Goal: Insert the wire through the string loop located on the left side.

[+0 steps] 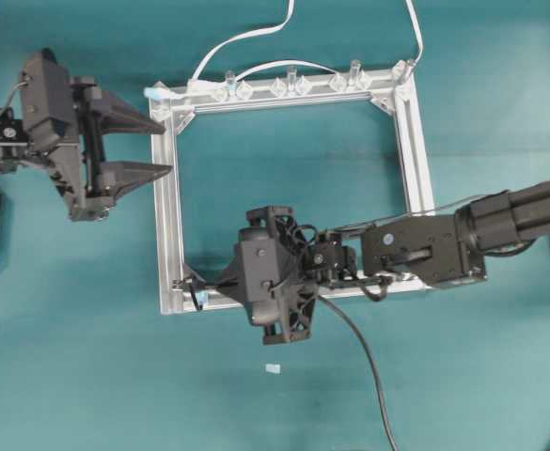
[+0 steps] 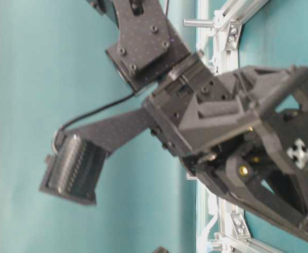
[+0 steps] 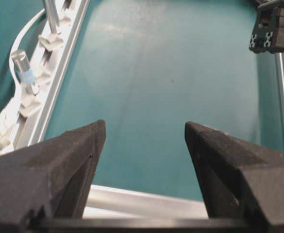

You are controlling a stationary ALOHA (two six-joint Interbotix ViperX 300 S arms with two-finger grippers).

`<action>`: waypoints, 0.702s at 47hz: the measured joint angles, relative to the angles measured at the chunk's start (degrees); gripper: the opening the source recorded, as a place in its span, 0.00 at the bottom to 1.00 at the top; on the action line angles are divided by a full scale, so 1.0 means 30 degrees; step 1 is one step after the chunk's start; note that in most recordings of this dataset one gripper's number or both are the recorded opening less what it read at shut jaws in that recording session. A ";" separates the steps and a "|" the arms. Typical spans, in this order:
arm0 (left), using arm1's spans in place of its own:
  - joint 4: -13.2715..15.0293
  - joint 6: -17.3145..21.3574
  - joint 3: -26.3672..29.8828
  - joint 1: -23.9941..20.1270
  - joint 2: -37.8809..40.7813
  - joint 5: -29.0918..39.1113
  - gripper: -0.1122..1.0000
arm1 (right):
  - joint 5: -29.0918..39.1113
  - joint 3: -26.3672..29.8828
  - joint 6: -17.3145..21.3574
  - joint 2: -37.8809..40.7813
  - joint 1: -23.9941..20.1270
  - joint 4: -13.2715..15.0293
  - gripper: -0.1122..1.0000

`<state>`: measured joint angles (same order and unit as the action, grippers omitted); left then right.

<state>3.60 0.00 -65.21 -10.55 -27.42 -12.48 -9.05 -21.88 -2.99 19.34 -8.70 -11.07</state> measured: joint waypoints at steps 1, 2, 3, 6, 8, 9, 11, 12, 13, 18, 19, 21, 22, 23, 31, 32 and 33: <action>0.0000 -0.0029 -0.0088 0.0000 -0.0088 0.0088 0.75 | 0.0029 0.0059 0.0029 0.0029 0.0000 0.0000 0.19; 0.0000 -0.0029 -0.0146 0.0000 -0.0234 0.0205 0.75 | 0.0088 0.0117 0.0029 0.0029 0.0000 0.0000 0.19; 0.0000 -0.0029 -0.0176 0.0000 -0.0352 0.0322 0.75 | 0.0088 0.0146 0.0000 0.0059 0.0000 0.0000 0.19; 0.0000 0.0000 -0.0352 0.0000 -0.0703 0.0674 0.75 | 0.0117 0.0205 0.0029 0.0088 0.0000 0.0000 0.19; 0.0000 -0.0029 -0.0410 -0.0029 -0.0908 0.0850 0.75 | 0.0117 0.0234 0.0029 0.0088 0.0000 0.0000 0.19; 0.0000 0.0000 -0.0469 0.0000 -0.1025 0.0938 0.75 | 0.0146 0.0264 0.0029 0.0088 0.0000 0.0000 0.19; 0.0000 -0.0029 -0.0557 0.0000 -0.1230 0.1084 0.75 | 0.0146 0.0293 0.0029 0.0088 0.0000 0.0000 0.19; 0.0000 -0.0029 -0.0586 -0.0029 -0.1318 0.1201 0.75 | 0.0146 0.0322 0.0029 0.0088 0.0000 0.0000 0.19; 0.0000 -0.0029 -0.0615 0.0000 -0.1436 0.1260 0.75 | 0.0146 0.0322 0.0029 0.0117 0.0000 0.0000 0.19; 0.0000 -0.0029 -0.0850 0.0000 -0.2051 0.1699 0.75 | 0.0146 0.0469 0.0029 0.0234 0.0000 0.0000 0.19; 0.0000 0.0000 -0.0908 0.0000 -0.2168 0.1787 0.75 | 0.0146 0.0527 0.0059 0.0234 0.0000 0.0000 0.19; 0.0000 -0.0029 -0.0996 0.0000 -0.2432 0.1934 0.75 | 0.0117 0.0586 0.0029 0.0293 0.0000 0.0000 0.19; 0.0000 -0.0029 -0.1084 0.0000 -0.2549 0.2021 0.75 | 0.0146 0.0615 0.0029 0.0322 0.0000 0.0000 0.19; 0.0000 -0.0029 -0.1113 0.0000 -0.2666 0.2080 0.75 | 0.0146 0.0674 0.0029 0.0381 0.0000 0.0000 0.19; 0.0000 -0.0029 -0.1494 0.0000 -0.3545 0.2607 0.75 | 0.0117 0.1025 0.0029 0.0586 0.0000 0.0000 0.19; 0.0000 -0.0029 -0.1553 0.0000 -0.3633 0.2666 0.75 | 0.0146 0.1084 0.0059 0.0615 0.0029 0.0000 0.19; 0.0029 -0.0029 -0.1582 0.0000 -0.3750 0.2725 0.75 | 0.0146 0.1113 0.0029 0.0645 0.0000 0.0000 0.19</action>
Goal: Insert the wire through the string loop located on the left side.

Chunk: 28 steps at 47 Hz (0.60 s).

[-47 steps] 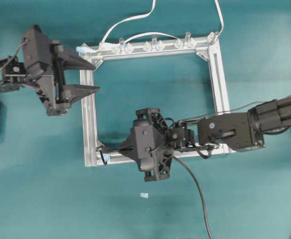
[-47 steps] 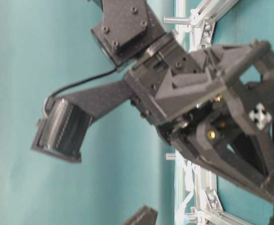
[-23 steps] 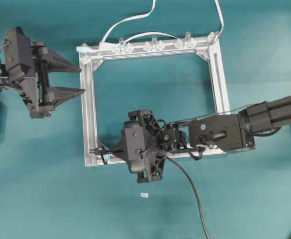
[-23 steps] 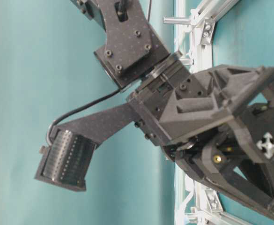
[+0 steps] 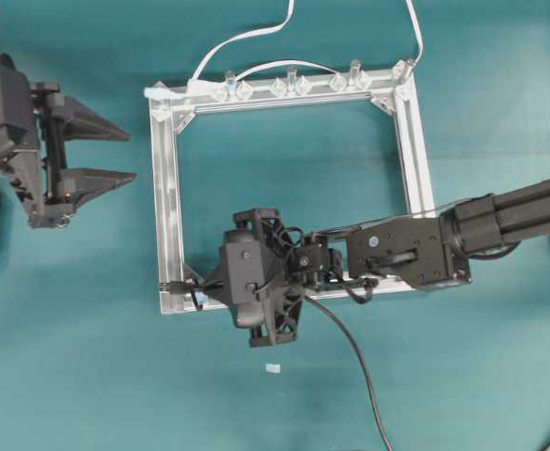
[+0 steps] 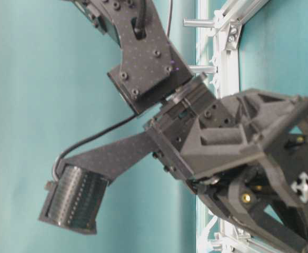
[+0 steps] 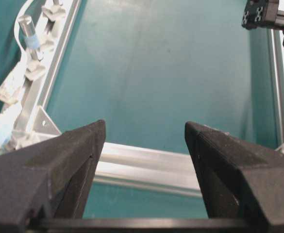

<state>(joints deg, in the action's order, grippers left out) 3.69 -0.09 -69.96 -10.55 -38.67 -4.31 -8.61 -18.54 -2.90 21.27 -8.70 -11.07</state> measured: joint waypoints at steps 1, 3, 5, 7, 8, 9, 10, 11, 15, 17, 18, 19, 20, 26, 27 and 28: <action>-0.0029 0.0000 -0.0029 0.0000 -0.0088 0.0059 0.75 | -0.0029 0.0059 0.0000 0.0029 0.0000 0.0000 0.19; -0.0029 0.0000 -0.0117 0.0000 -0.0293 0.0176 0.75 | 0.0000 0.0117 0.0000 0.0059 0.0029 0.0000 0.19; -0.0029 0.0000 -0.0205 -0.0029 -0.0527 0.0322 0.75 | 0.0000 0.0176 0.0029 0.0117 0.0029 0.0000 0.19; -0.0029 0.0000 -0.0293 0.0000 -0.0732 0.0410 0.75 | 0.0000 0.0234 0.0029 0.0146 0.0000 0.0000 0.19; -0.0029 0.0000 -0.0352 0.0000 -0.0820 0.0469 0.75 | 0.0000 0.0264 0.0029 0.0176 0.0000 0.0000 0.19; -0.0029 0.0000 -0.0381 -0.0029 -0.0879 0.0498 0.75 | 0.0000 0.0264 0.0029 0.0176 0.0000 0.0000 0.19; -0.0029 0.0000 -0.0410 -0.0029 -0.0967 0.0527 0.75 | 0.0000 0.0293 0.0029 0.0176 0.0029 0.0000 0.19; -0.0029 0.0000 -0.0439 0.0000 -0.1055 0.0586 0.75 | 0.0000 0.0264 0.0029 0.0205 0.0000 0.0000 0.19; -0.0029 0.0000 -0.0498 0.0000 -0.1348 0.0908 0.74 | 0.0000 0.0293 0.0059 0.0205 0.0000 0.0000 0.19; -0.0029 -0.0029 -0.0527 0.0000 -0.1523 0.1113 0.75 | 0.0000 0.0293 0.0029 0.0205 0.0029 0.0000 0.19; -0.0029 0.0000 -0.0557 0.0000 -0.1641 0.1172 0.75 | 0.0000 0.0293 0.0059 0.0205 0.0000 -0.0029 0.19; -0.0029 0.0000 -0.0557 0.0000 -0.1729 0.1289 0.74 | 0.0000 0.0293 0.0059 0.0205 0.0000 0.0000 0.19; -0.0029 0.0000 -0.0586 0.0000 -0.1846 0.1377 0.74 | 0.0000 0.0293 0.0029 0.0205 0.0000 0.0000 0.19; -0.0029 0.0000 -0.0586 -0.0029 -0.2314 0.1934 0.74 | -0.0029 0.0293 0.0059 0.0205 0.0000 0.0000 0.19; -0.0029 0.0000 -0.0615 0.0000 -0.2373 0.2021 0.74 | 0.0000 0.0293 0.0059 0.0205 0.0000 0.0000 0.19; -0.0029 0.0000 -0.0615 0.0000 -0.2432 0.2080 0.74 | 0.0000 0.0293 0.0059 0.0205 0.0000 0.0000 0.19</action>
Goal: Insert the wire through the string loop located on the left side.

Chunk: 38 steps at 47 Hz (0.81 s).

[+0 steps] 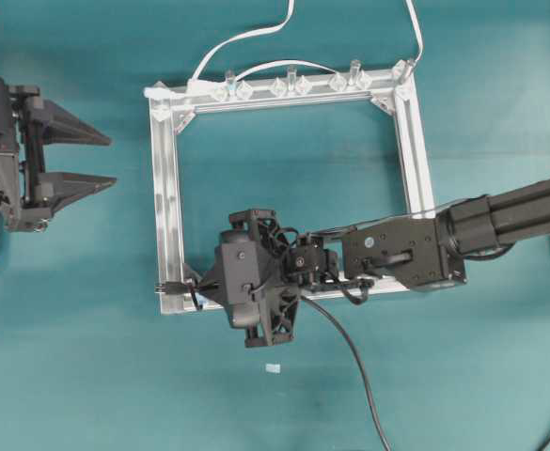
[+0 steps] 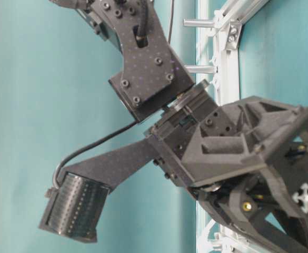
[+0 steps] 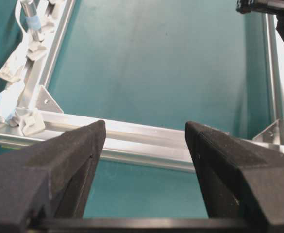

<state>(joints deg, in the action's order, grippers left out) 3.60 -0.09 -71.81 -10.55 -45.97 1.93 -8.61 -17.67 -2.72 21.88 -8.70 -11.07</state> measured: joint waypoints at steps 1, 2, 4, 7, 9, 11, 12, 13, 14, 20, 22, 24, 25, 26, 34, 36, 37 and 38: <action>0.0000 0.0000 0.0000 0.0000 -0.0059 0.0059 0.74 | 0.0000 0.0000 0.0000 0.0000 0.0029 0.0000 0.19; 0.0000 0.0000 0.0029 0.0000 -0.0117 0.0146 0.74 | 0.0000 0.0000 0.0000 0.0000 0.0000 0.0000 0.19; 0.0000 -0.0029 0.0000 0.0000 -0.0205 0.0205 0.74 | 0.0000 0.0000 0.0000 0.0000 0.0000 0.0000 0.19; 0.0000 -0.0029 0.0000 0.0029 -0.0293 0.0293 0.74 | 0.0000 0.0000 0.0000 0.0000 0.0000 0.0000 0.19; 0.0000 -0.0029 0.0000 0.0088 -0.0352 0.0293 0.74 | 0.0000 0.0000 0.0000 0.0000 0.0029 0.0000 0.19; 0.0000 -0.0059 0.0000 0.0176 -0.0352 0.0293 0.74 | 0.0000 0.0000 0.0000 0.0000 0.0029 0.0000 0.19; 0.0000 -0.0029 0.0000 0.0234 -0.0381 0.0322 0.74 | 0.0000 0.0000 0.0000 0.0000 0.0000 0.0000 0.19; 0.0000 -0.0059 0.0000 0.0352 -0.0381 0.0293 0.74 | 0.0000 0.0000 0.0000 0.0000 0.0029 0.0000 0.19; 0.0000 -0.0059 0.0000 0.0439 -0.0381 0.0322 0.74 | 0.0000 0.0000 0.0000 0.0000 0.0000 0.0000 0.19; 0.0000 -0.0293 0.0000 0.1143 -0.0410 0.0322 0.74 | 0.0000 -0.0029 0.0000 0.0000 0.0029 0.0000 0.19; 0.0000 -0.0410 0.0000 0.1377 -0.0410 0.0293 0.74 | 0.0000 -0.0029 0.0000 0.0000 0.0000 0.0000 0.19; 0.0000 -0.0527 0.0029 0.1582 -0.0410 0.0352 0.74 | 0.0000 0.0000 0.0000 0.0000 0.0029 0.0000 0.19; 0.0000 -0.0586 0.0000 0.1670 -0.0410 0.0381 0.74 | 0.0000 0.0000 0.0000 0.0000 0.0000 0.0000 0.19; 0.0000 -0.0615 0.0000 0.1787 -0.0410 0.0381 0.74 | 0.0000 0.0000 0.0000 0.0000 0.0000 0.0000 0.19; 0.0000 -0.0703 0.0000 0.2842 -0.0381 0.0732 0.74 | -0.0029 0.0000 0.0000 0.0000 0.0000 0.0000 0.19; 0.0000 -0.0703 0.0000 0.3252 -0.0381 0.1025 0.74 | 0.0000 0.0000 0.0000 -0.0029 0.0000 0.0000 0.19; 0.0000 -0.0703 0.0000 0.3457 -0.0410 0.1143 0.74 | 0.0000 0.0000 0.0000 0.0000 0.0000 0.0000 0.19; 0.0000 -0.0703 0.0000 0.3633 -0.0410 0.1289 0.74 | 0.0000 0.0000 0.0000 0.0000 0.0029 0.0000 0.19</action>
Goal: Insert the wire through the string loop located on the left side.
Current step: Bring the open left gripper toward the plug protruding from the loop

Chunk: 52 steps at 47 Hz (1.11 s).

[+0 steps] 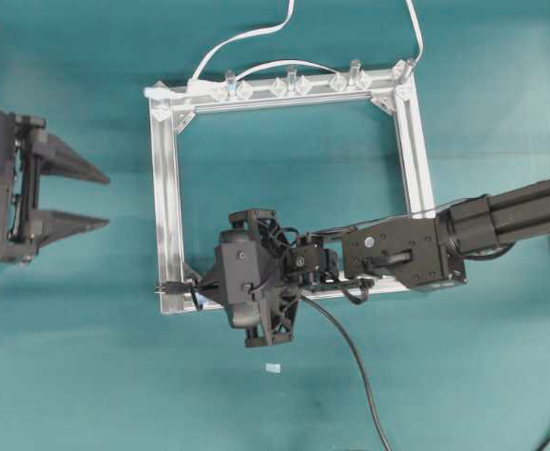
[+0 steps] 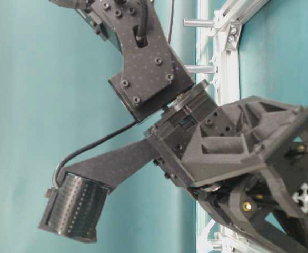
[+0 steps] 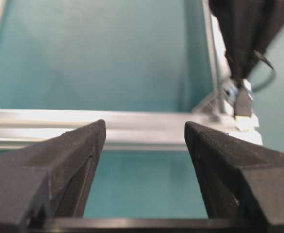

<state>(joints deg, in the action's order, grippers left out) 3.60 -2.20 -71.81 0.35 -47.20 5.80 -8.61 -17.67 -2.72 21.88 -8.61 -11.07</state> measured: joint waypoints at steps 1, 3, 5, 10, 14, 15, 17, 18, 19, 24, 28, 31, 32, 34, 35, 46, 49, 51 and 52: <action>0.0000 0.0000 0.0000 0.0146 -0.0029 0.0146 0.74 | 0.0000 -0.0029 0.0000 0.0000 -0.0029 0.0000 0.19; 0.0029 0.0000 0.0000 0.0381 -0.0088 0.0498 0.74 | -0.0029 0.0000 0.0000 0.0000 0.0000 0.0000 0.19; 0.0000 0.0000 0.0000 0.0557 -0.0146 0.0820 0.74 | 0.0000 0.0000 0.0029 0.0000 -0.0029 0.0000 0.19; 0.0000 0.0000 0.0000 0.0762 -0.0293 0.1348 0.74 | 0.0000 0.0000 0.0059 -0.0029 -0.0029 0.0000 0.19; 0.0000 0.0000 0.0000 0.0791 -0.0352 0.1553 0.74 | 0.0000 0.0000 0.0029 0.0000 -0.0029 0.0000 0.19; 0.0000 0.0000 0.0000 0.0850 -0.0352 0.1553 0.74 | 0.0000 0.0000 0.0059 0.0000 -0.0029 0.0000 0.19; 0.0000 0.0000 0.0000 0.0791 -0.0381 0.1611 0.74 | 0.0000 0.0000 0.0059 -0.0029 -0.0029 0.0000 0.19; 0.0000 0.0000 0.0000 0.0791 -0.0352 0.1611 0.74 | 0.0000 0.0000 0.0059 0.0000 -0.0029 0.0000 0.19; 0.0000 0.0000 0.0000 0.0791 -0.0352 0.1611 0.74 | 0.0000 -0.0029 0.0059 0.0000 -0.0029 0.0000 0.19; 0.0000 0.0000 0.0000 0.0791 -0.0264 0.1611 0.74 | 0.0000 0.0000 0.0059 0.0000 -0.0029 0.0000 0.19; 0.0000 0.0000 0.0000 0.0879 -0.0146 0.1611 0.74 | 0.0000 0.0000 0.0059 0.0000 0.0000 0.0000 0.19; 0.0000 0.0000 0.0029 0.0967 0.0059 0.1641 0.74 | 0.0000 0.0000 0.0059 -0.0029 0.0000 0.0000 0.19; 0.0000 0.0000 0.0059 0.1055 0.0117 0.1611 0.74 | 0.0000 0.0000 0.0029 0.0000 -0.0029 0.0000 0.19; 0.0000 0.0000 0.0176 0.1143 0.0293 0.1611 0.74 | -0.0029 -0.0029 0.0059 0.0000 -0.0029 0.0000 0.19; 0.0029 0.0000 0.0234 0.1230 0.0410 0.1611 0.74 | 0.0000 0.0000 0.0059 0.0000 -0.0029 -0.0029 0.19; 0.0000 0.0000 0.1113 0.2021 0.2402 0.1289 0.74 | -0.0029 0.0000 0.0059 0.0000 -0.0029 0.0000 0.19; 0.0000 0.0000 0.1348 0.2051 0.3105 0.1025 0.74 | -0.0029 0.0000 0.0029 0.0029 -0.0029 0.0000 0.19; 0.0000 -0.0029 0.1465 0.2051 0.3545 0.0791 0.74 | -0.0029 0.0000 0.0029 0.0059 0.0000 0.0000 0.19; 0.0029 0.0000 0.1553 0.2109 0.3779 0.0615 0.75 | -0.0029 0.0000 0.0059 0.0088 0.0000 0.0000 0.19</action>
<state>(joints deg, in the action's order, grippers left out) 3.69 -2.20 -67.15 6.68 -35.86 7.65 -8.70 -17.67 -2.55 22.15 -8.61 -11.07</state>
